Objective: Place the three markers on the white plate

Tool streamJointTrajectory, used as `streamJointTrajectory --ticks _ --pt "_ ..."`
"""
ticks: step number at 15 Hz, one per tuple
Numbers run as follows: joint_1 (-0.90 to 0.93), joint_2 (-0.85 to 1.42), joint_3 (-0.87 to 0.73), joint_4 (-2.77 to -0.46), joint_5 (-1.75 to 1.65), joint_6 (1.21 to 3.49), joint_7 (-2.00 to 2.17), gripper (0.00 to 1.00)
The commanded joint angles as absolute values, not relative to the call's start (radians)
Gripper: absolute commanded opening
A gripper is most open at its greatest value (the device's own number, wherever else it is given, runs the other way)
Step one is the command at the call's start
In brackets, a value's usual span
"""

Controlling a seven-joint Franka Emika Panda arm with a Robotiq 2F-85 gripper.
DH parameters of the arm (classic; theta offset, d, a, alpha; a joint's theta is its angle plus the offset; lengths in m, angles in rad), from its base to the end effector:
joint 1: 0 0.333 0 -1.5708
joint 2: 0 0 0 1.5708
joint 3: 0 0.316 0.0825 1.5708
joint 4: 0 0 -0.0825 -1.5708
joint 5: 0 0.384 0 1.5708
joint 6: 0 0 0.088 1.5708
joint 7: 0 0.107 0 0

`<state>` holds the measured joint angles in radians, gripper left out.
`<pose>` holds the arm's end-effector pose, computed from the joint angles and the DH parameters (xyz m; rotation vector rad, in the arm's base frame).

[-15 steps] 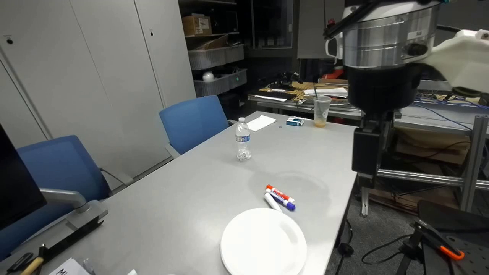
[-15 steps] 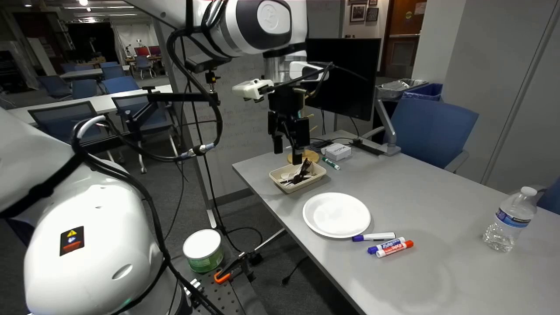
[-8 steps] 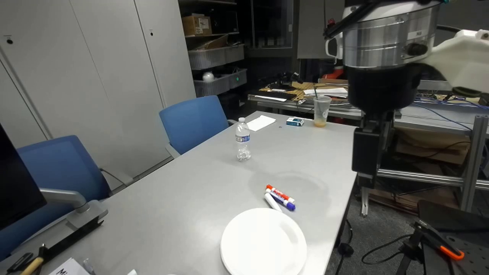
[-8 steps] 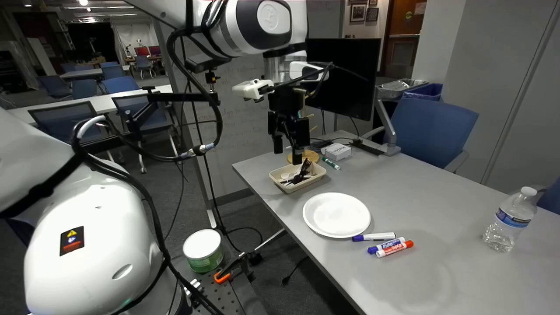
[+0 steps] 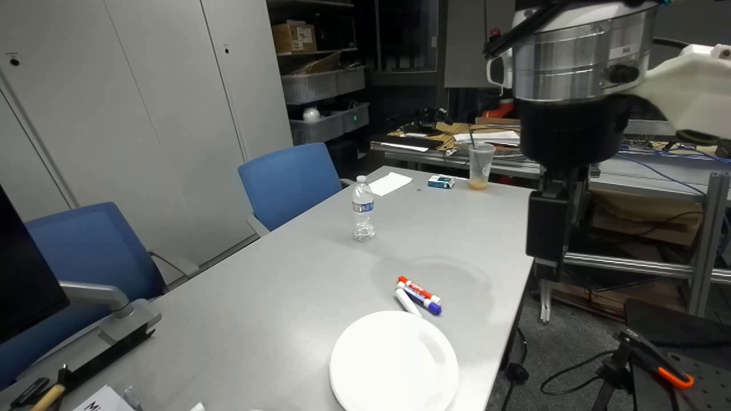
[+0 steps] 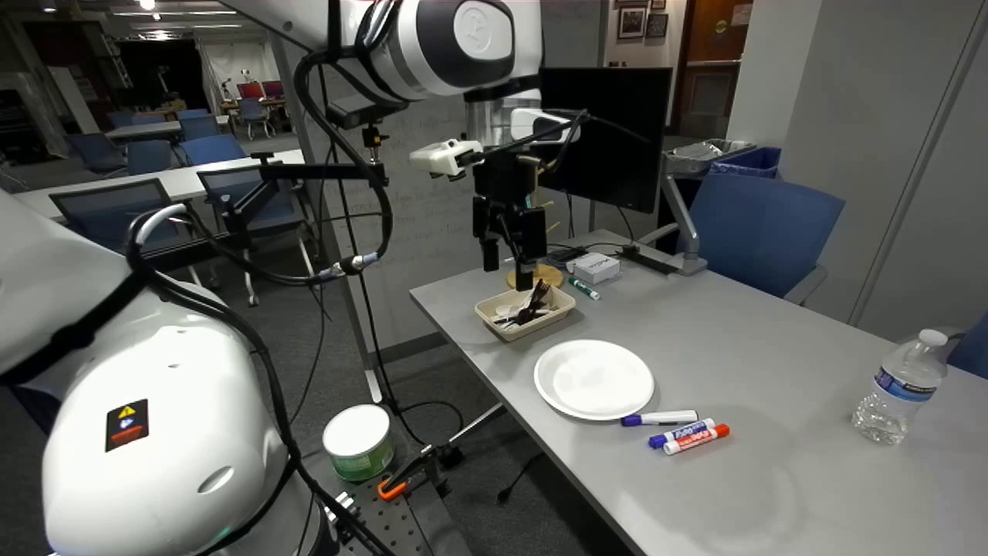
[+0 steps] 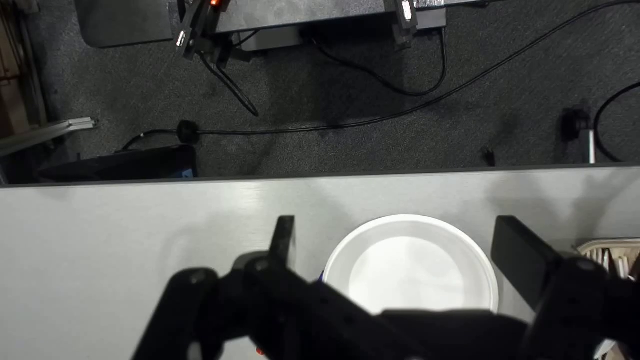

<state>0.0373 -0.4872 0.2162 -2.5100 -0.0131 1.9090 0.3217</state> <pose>0.3706 0.0962 0.4369 2.9935 -0.1405 -0.1328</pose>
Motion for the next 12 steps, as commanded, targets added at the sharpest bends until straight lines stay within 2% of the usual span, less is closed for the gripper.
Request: streamJointTrajectory --ticks 1,2,8,9,12 --pt "0.051 -0.486 0.203 -2.509 -0.019 1.907 0.327 1.00" --pt "0.058 -0.374 0.239 -2.498 -0.013 2.007 0.369 1.00" --pt "0.043 -0.176 0.206 -2.444 -0.051 2.151 0.363 1.00" --pt "0.063 -0.249 0.200 -2.495 -0.034 2.134 0.339 1.00" --pt "0.062 -0.184 0.189 -2.466 -0.041 2.152 0.345 1.00"
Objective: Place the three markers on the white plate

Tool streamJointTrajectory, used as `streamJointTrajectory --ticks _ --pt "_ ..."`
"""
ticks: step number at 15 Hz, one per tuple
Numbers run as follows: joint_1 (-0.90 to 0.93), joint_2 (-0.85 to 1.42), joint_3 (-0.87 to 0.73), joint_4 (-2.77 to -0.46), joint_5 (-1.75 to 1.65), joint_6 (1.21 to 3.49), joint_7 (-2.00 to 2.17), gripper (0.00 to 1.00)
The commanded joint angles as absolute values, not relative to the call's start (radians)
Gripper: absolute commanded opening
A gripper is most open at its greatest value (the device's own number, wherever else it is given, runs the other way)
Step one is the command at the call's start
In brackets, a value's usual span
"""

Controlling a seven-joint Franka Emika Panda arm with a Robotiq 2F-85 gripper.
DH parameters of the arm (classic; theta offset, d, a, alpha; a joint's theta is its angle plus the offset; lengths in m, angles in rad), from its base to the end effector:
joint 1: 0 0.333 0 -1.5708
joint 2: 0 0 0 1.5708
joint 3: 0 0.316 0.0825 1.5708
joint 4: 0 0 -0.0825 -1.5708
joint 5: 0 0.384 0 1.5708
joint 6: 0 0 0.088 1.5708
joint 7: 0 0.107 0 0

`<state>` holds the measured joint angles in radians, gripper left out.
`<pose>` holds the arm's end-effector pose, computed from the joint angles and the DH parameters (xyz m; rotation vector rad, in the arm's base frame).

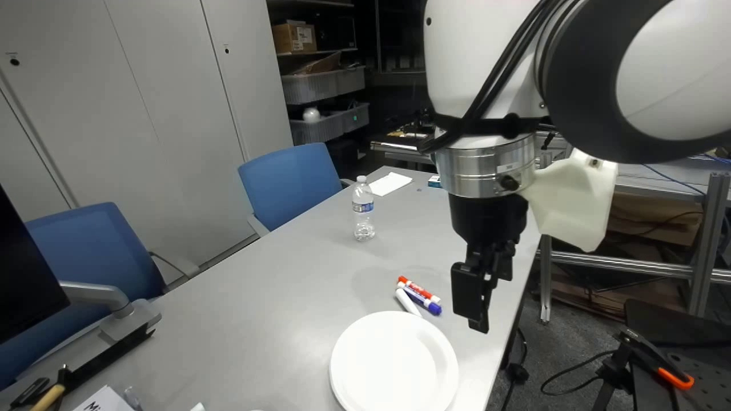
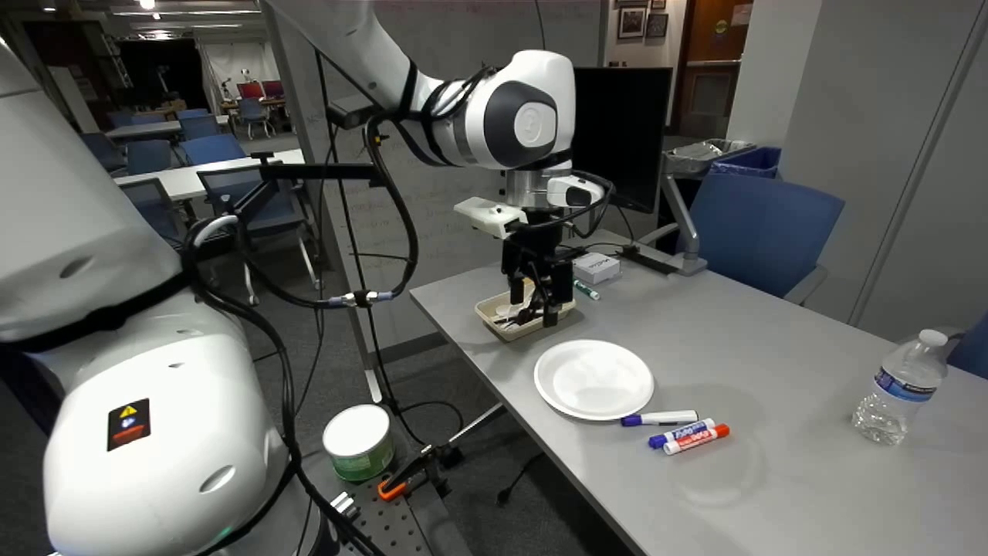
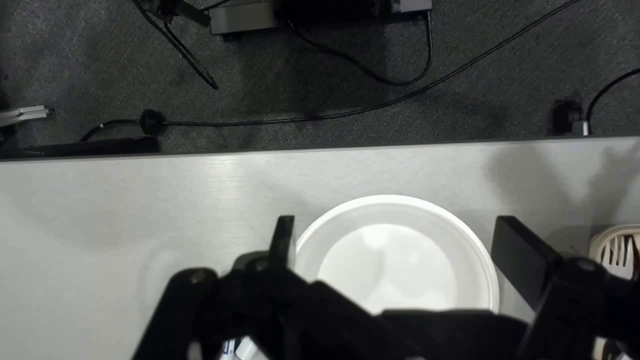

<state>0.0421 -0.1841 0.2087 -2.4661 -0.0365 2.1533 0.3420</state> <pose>0.4284 0.1074 0.3515 3.0324 -0.1138 -0.1639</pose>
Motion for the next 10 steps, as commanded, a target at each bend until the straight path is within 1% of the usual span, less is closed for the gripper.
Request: streamJointTrajectory --ticks 1,6,10 --pt "0.062 -0.179 0.188 -2.460 -0.041 2.152 0.345 1.00" --pt "0.054 -0.163 0.179 -2.427 -0.069 2.139 0.324 1.00" --pt "0.029 -0.154 0.125 -2.404 -0.097 2.148 0.263 1.00"
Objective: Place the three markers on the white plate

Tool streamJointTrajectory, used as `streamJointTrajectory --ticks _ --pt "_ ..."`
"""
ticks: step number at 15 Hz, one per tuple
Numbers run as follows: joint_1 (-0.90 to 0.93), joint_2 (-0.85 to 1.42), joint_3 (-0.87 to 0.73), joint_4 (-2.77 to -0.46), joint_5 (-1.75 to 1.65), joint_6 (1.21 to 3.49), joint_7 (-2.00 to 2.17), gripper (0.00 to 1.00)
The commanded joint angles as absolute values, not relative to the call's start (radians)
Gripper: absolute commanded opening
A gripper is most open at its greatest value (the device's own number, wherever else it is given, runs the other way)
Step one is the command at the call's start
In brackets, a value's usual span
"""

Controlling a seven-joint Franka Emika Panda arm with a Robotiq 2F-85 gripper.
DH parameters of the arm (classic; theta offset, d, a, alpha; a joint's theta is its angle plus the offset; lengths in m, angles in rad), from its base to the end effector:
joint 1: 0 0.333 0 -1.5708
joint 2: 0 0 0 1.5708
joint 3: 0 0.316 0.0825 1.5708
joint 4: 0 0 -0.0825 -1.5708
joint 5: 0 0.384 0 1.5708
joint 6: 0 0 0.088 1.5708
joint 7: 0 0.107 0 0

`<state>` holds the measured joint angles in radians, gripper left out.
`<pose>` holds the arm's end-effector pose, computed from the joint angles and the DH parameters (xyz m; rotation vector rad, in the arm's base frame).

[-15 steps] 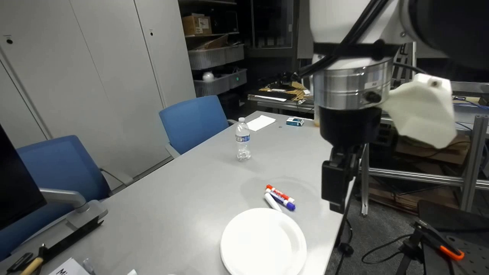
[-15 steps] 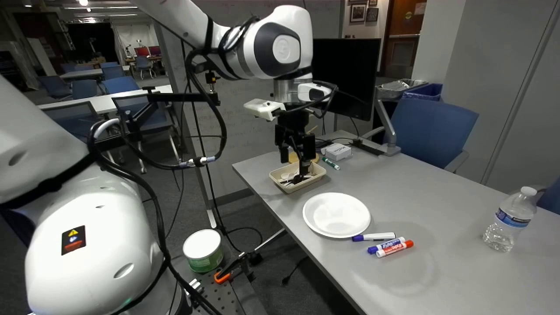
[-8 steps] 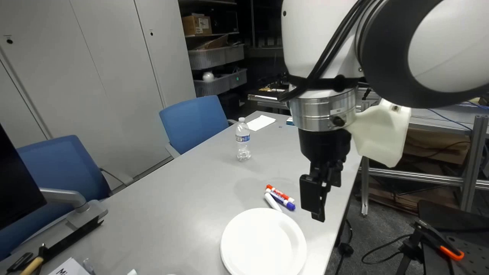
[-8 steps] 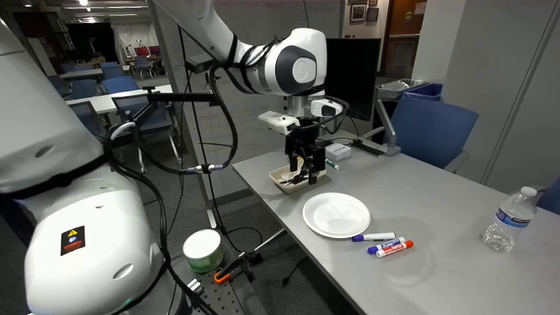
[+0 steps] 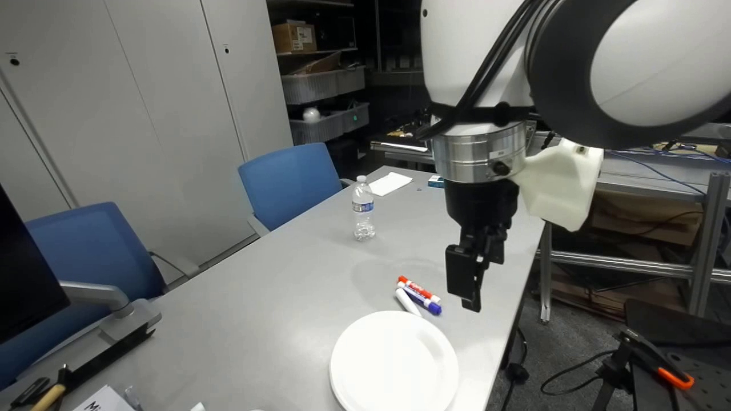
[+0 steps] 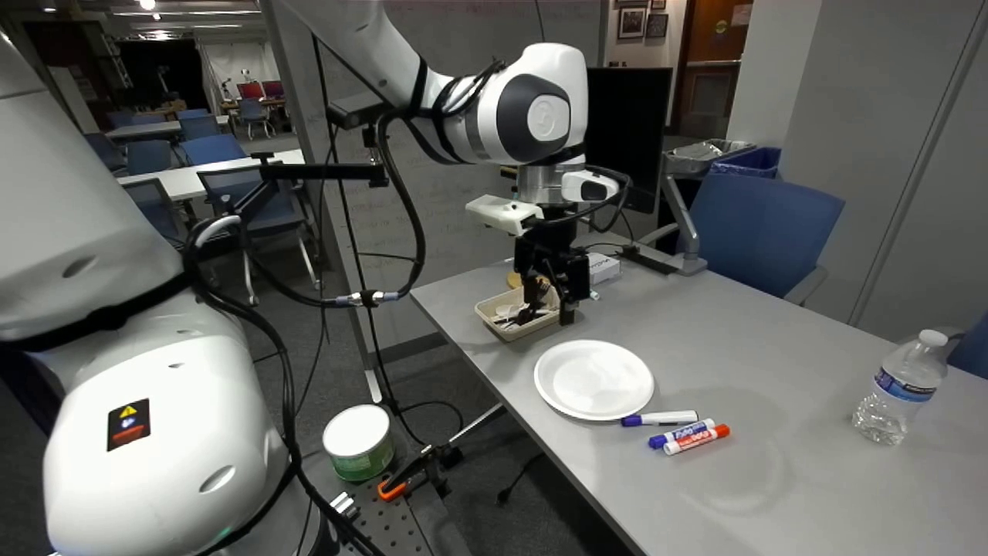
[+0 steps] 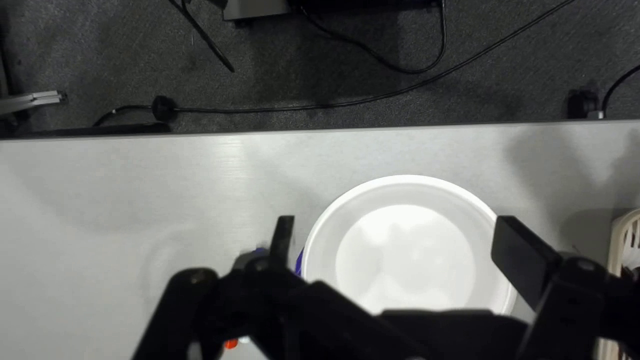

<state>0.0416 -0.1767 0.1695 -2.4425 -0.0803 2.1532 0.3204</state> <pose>0.4398 0.0905 0.3589 3.0161 -0.0989 -0.1317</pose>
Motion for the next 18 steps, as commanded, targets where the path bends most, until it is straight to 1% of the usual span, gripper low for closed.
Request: streamJointTrajectory --ticks 1,8,9,15,18 --pt "0.022 -0.148 0.106 -2.397 -0.099 2.159 0.246 1.00" --pt "-0.017 -0.011 -0.006 -2.316 -0.024 2.281 0.139 1.00" --pt "-0.007 -0.078 0.008 -2.365 -0.065 2.251 0.178 1.00" --pt "-0.013 -0.016 -0.009 -2.329 -0.049 2.276 0.165 1.00" --pt "-0.012 0.039 -0.007 -2.302 -0.086 2.306 0.221 1.00"
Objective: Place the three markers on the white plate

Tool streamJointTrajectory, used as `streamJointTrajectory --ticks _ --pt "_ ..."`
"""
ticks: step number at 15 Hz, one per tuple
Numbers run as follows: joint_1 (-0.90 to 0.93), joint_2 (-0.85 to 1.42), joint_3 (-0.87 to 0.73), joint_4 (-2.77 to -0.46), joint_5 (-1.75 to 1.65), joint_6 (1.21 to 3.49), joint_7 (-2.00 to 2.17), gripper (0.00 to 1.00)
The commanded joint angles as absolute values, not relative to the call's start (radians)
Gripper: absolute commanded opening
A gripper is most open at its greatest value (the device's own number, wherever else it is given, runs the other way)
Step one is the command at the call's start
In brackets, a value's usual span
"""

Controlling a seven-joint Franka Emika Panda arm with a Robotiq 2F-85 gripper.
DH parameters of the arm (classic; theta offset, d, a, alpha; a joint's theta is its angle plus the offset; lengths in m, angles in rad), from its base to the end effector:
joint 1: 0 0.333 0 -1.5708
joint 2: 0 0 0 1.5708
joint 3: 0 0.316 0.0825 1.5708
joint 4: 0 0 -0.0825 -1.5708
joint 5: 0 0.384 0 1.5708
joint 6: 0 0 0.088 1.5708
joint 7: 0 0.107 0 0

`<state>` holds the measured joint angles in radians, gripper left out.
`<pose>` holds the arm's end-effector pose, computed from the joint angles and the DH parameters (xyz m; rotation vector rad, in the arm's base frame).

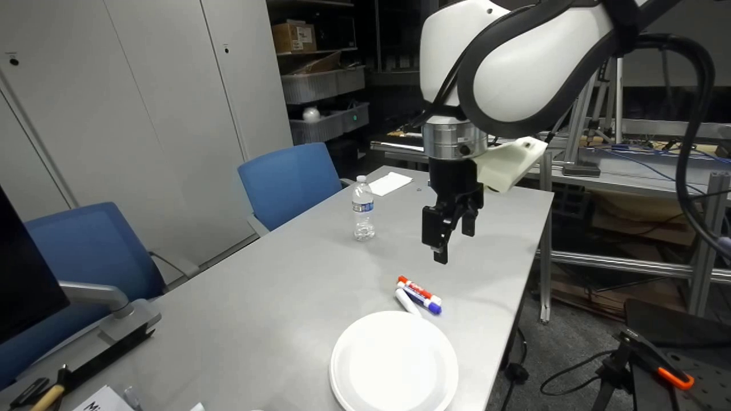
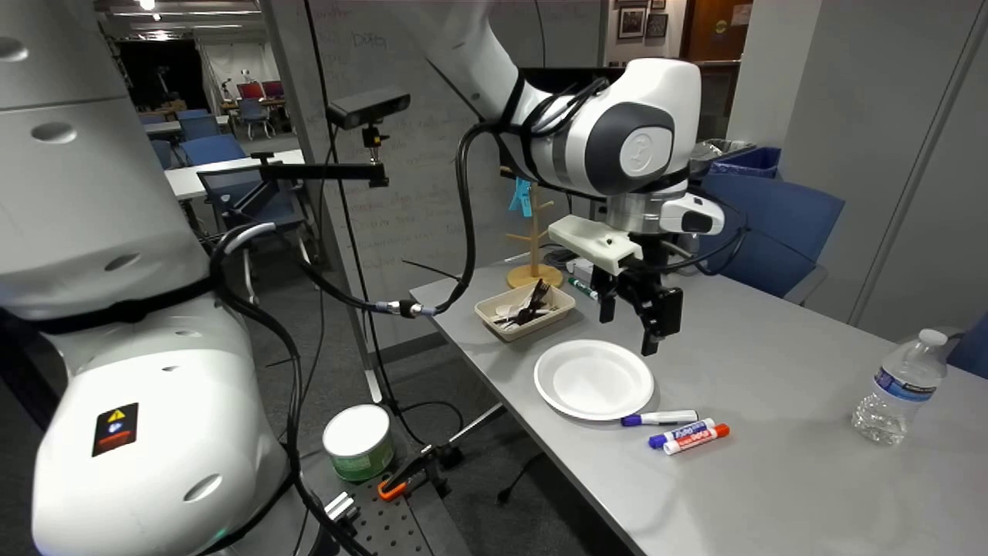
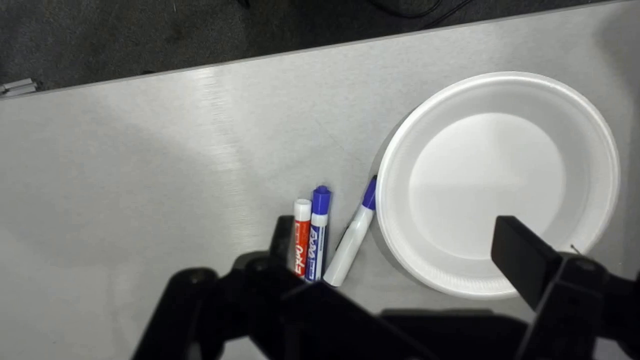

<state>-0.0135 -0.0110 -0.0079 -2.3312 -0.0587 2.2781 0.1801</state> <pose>0.4996 -0.0121 0.3381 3.0839 -0.2510 -0.0596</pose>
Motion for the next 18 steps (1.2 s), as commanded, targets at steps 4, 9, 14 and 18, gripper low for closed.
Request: streamJointTrajectory --ticks 4,9,14,18 --pt "-0.009 0.127 -0.013 -2.252 -0.111 2.364 0.255 1.00" --pt "-0.003 0.244 -0.033 -2.184 -0.120 2.443 0.280 1.00" --pt "-0.005 0.364 -0.063 -2.098 -0.093 2.467 0.292 1.00" --pt "0.002 0.443 -0.077 -2.029 -0.091 2.458 0.294 1.00"
